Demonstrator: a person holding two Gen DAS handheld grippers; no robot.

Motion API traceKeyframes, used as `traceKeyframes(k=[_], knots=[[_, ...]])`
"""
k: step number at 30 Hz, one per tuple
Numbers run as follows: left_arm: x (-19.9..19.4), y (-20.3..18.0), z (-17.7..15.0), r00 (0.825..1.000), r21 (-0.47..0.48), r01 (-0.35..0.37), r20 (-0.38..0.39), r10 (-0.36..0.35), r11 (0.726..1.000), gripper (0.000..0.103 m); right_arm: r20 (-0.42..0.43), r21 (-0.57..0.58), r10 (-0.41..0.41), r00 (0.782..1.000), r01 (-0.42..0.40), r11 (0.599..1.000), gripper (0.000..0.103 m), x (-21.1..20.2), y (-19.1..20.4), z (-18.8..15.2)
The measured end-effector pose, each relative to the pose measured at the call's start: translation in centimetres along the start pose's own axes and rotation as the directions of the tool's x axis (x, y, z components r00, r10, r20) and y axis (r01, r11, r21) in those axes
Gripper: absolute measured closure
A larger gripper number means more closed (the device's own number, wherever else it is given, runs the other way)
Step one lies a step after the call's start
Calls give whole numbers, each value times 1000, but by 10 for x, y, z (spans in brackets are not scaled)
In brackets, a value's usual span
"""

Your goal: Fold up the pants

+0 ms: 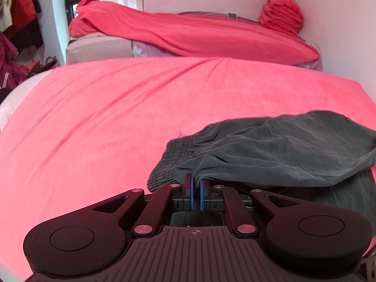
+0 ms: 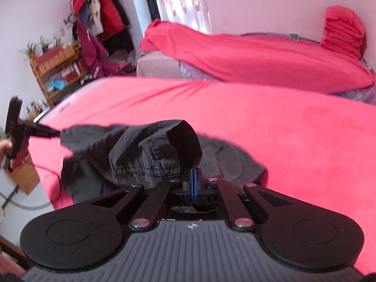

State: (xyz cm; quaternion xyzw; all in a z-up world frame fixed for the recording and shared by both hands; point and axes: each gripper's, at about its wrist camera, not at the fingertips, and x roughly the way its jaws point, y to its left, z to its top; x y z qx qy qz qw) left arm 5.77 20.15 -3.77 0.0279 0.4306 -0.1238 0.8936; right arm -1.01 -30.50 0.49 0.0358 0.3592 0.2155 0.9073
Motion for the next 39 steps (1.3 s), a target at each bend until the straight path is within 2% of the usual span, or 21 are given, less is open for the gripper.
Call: traceKeyframes(k=[5, 14, 21, 25, 26, 28, 30, 33, 35, 39], knots=[[2, -2, -22, 999, -15, -6, -31, 6, 1000, 41, -94, -19, 5, 996, -6, 1000, 99, 9, 10, -40], [5, 6, -43, 996, -49, -40, -79, 36, 998, 43, -194, -54, 4, 981, -15, 998, 99, 5, 19, -78], [5, 14, -42, 995, -66, -52, -93, 45, 996, 43, -288, -162, -24, 957, -24, 986, 99, 14, 29, -110], [3, 12, -37, 995, -50, -47, -86, 42, 998, 46, -300, -192, -55, 952, -4, 981, 97, 16, 27, -120], [2, 11, -35, 996, -46, -40, -83, 36, 998, 43, -307, -195, -60, 950, -2, 981, 96, 16, 26, -120], [1, 8, -29, 997, -39, -28, -79, 25, 999, 24, -341, -221, -89, 936, 13, 975, 86, 17, 26, -122], [-1, 5, -21, 998, -24, -23, -65, 21, 999, 22, -376, -229, -100, 921, 12, 973, 75, 14, 21, -126], [-3, -2, -4, 1000, -4, 2, -30, -2, 1000, 21, -402, -208, -129, 906, 46, 977, 67, 2, 7, -121], [-3, -7, 8, 1000, 6, 19, -6, -19, 1000, 20, -394, -174, -141, 908, 77, 982, 65, -6, -4, -112], [11, -19, 22, 998, 19, 59, 16, -59, 998, 6, -321, -85, -134, 938, 112, 990, 56, -19, -23, -74]])
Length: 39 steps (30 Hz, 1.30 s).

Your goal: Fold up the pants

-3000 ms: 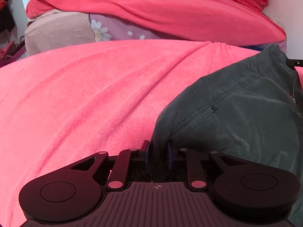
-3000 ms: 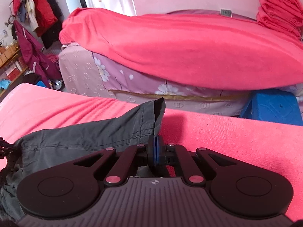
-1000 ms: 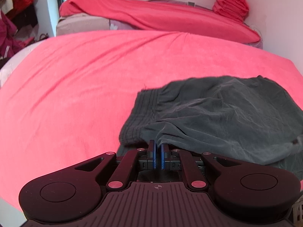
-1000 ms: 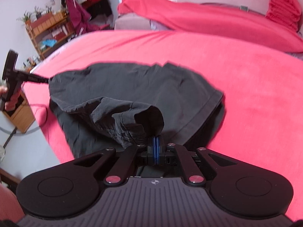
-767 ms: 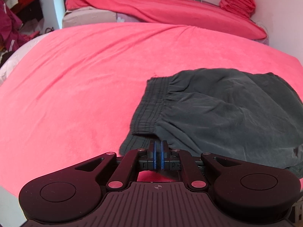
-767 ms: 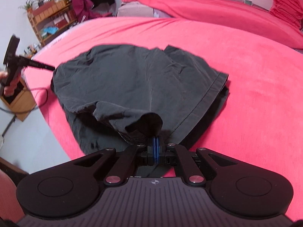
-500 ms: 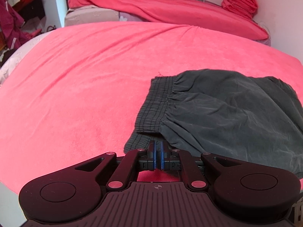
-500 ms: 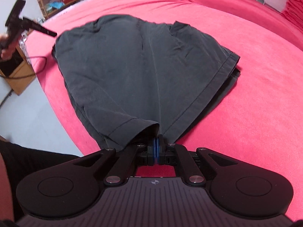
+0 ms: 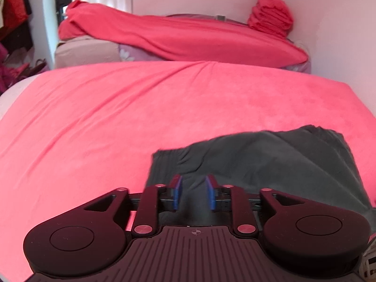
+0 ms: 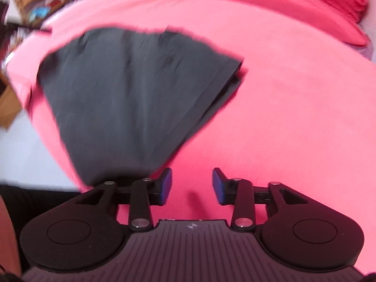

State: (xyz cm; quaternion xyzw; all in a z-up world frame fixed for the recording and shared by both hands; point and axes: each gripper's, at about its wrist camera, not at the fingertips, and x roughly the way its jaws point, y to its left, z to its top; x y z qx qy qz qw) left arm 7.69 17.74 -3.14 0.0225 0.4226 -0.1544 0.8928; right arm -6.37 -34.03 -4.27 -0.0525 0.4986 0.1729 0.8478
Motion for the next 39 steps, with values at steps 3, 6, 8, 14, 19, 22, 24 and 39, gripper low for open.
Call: traceKeyframes(k=[3, 6, 8, 14, 19, 22, 24, 39], knots=[[25, -5, -5, 999, 0, 16, -43, -16, 1000, 5, 76, 15, 3, 997, -4, 1000, 55, -2, -3, 32], [49, -4, -21, 994, 3, -10, -112, 10, 1000, 6, 138, 43, 37, 990, -43, 998, 52, 12, -1, 63], [56, 0, -33, 988, 5, -39, -148, 39, 999, 7, 160, 70, 60, 985, -72, 995, 52, 27, 8, 83], [44, 7, -33, 981, -8, -59, -184, 56, 998, 8, 142, 135, 144, 979, -163, 977, 52, 68, 35, 120], [9, -11, 3, 998, 3, -22, -64, 23, 1000, 0, 163, 64, 132, 978, -144, 987, 37, 63, 38, 146], [16, -28, 15, 999, 33, -3, -39, 4, 999, 0, 168, 31, 116, 979, -123, 992, 37, 60, 34, 162], [33, -35, 18, 998, 38, 2, -56, 0, 999, 0, 171, 22, 124, 977, -130, 991, 37, 67, 31, 175], [101, -15, -6, 973, -13, 36, -227, -38, 999, 0, -78, 166, 317, 945, -301, 939, 53, 157, -12, 196]])
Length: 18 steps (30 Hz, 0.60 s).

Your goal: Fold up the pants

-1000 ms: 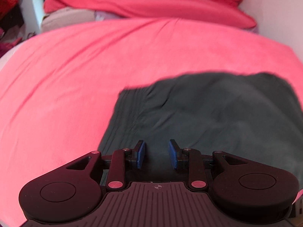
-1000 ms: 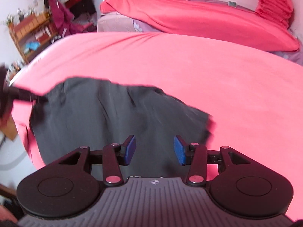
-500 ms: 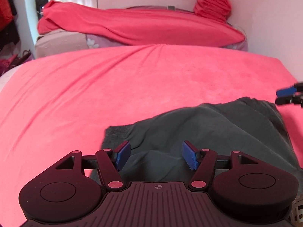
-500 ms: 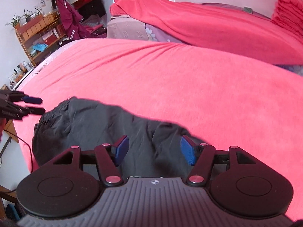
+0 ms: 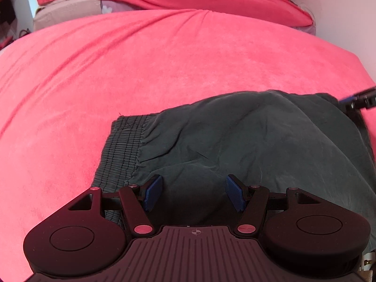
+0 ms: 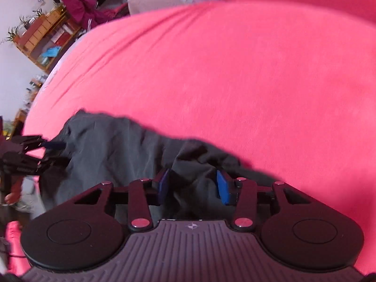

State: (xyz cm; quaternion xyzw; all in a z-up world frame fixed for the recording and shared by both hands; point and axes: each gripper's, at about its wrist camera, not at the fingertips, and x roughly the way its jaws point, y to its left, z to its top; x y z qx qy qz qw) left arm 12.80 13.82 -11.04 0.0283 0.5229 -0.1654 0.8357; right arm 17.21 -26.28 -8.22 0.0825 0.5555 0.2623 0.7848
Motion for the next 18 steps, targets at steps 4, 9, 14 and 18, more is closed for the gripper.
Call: traceKeyframes(k=[4, 9, 14, 18], knots=[[2, 0, 0, 1000, 10, 2, -10, -1, 1000, 0, -43, 23, 51, 998, -50, 998, 49, 6, -3, 2], [6, 1, 2, 1000, 6, 6, -19, -6, 1000, 0, 7, 62, 25, 1000, -26, 998, 65, 12, -2, 17], [6, 3, 1, 1000, 9, 6, -16, -6, 1000, 0, 94, 109, -5, 996, -5, 994, 89, 1, -14, 12], [7, 1, -2, 1000, 17, -2, -11, 2, 1000, 0, 157, 208, -107, 982, 73, 975, 93, -9, -36, 14]])
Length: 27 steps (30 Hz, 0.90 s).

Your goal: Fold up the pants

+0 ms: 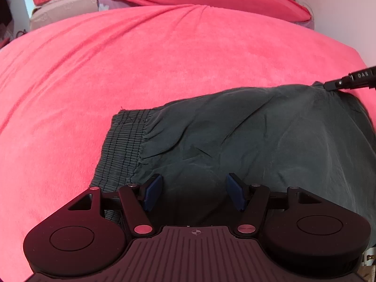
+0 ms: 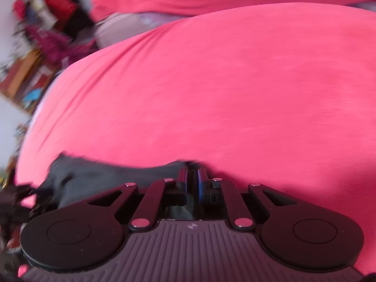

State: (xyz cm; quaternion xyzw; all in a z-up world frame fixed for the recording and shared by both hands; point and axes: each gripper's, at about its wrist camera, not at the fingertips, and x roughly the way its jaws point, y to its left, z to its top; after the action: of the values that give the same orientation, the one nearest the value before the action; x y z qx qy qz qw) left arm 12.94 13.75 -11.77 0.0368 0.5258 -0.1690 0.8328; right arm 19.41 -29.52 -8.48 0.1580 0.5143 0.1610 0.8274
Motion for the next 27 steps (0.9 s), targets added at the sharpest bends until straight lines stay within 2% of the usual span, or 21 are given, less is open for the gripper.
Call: traceKeyframes(k=[1, 2, 3, 6, 10, 12, 13, 17, 19, 21, 22, 24, 25, 26, 27], knots=[[0, 0, 0, 1000, 2, -4, 0, 4, 1000, 0, 23, 19, -61, 998, 60, 998, 100, -1, -3, -1], [0, -1, 0, 1000, 4, -6, 0, 6, 1000, 0, 41, 33, -135, 990, 134, 990, 100, -4, -7, -2], [-1, -1, 0, 1000, 4, -8, 0, 8, 1000, 0, 51, 44, -175, 983, 172, 984, 98, -6, -9, -4], [-8, 0, 3, 1000, -8, -11, 7, 11, 1000, 0, 117, 57, -145, 982, 139, 989, 97, -29, -4, -19], [-30, -1, 10, 997, -25, -23, 73, 25, 999, 0, 162, -79, -129, 978, 143, 987, 94, -46, 33, -45], [-36, -5, 16, 994, -20, -48, 101, 50, 999, 0, 180, -124, -135, 974, 159, 980, 92, -46, 57, -60], [-38, -9, 19, 992, -16, -61, 114, 62, 998, 0, 187, -141, -137, 973, 164, 976, 85, -46, 67, -67], [-28, -26, 28, 986, -28, -93, 134, 96, 995, 0, 194, -178, -110, 975, 145, 973, 84, -34, 99, -95], [-17, -32, 28, 986, -35, -100, 128, 104, 994, 0, 168, -186, -120, 978, 151, 971, 83, -23, 108, -102], [-3, -32, 26, 986, -37, -126, 103, 130, 991, 0, 155, -194, -147, 977, 176, 965, 83, -11, 102, -110], [4, -31, 24, 983, -38, -156, 88, 158, 987, 0, 155, -198, -185, 970, 214, 957, 83, -6, 96, -112], [12, -23, 18, 978, -45, -199, 56, 202, 979, 0, 153, -176, -303, 941, 327, 928, 85, 2, 79, -114], [13, -18, 13, 976, -44, -208, 52, 210, 977, 0, 165, -153, -328, 930, 353, 923, 85, -1, 66, -116], [12, -14, 9, 977, -45, -205, 55, 208, 978, 0, 178, -116, -323, 930, 346, 931, 88, -7, 53, -117], [11, -9, 6, 978, -45, -197, 58, 200, 979, 0, 180, -83, -333, 926, 351, 932, 102, -12, 42, -118]])
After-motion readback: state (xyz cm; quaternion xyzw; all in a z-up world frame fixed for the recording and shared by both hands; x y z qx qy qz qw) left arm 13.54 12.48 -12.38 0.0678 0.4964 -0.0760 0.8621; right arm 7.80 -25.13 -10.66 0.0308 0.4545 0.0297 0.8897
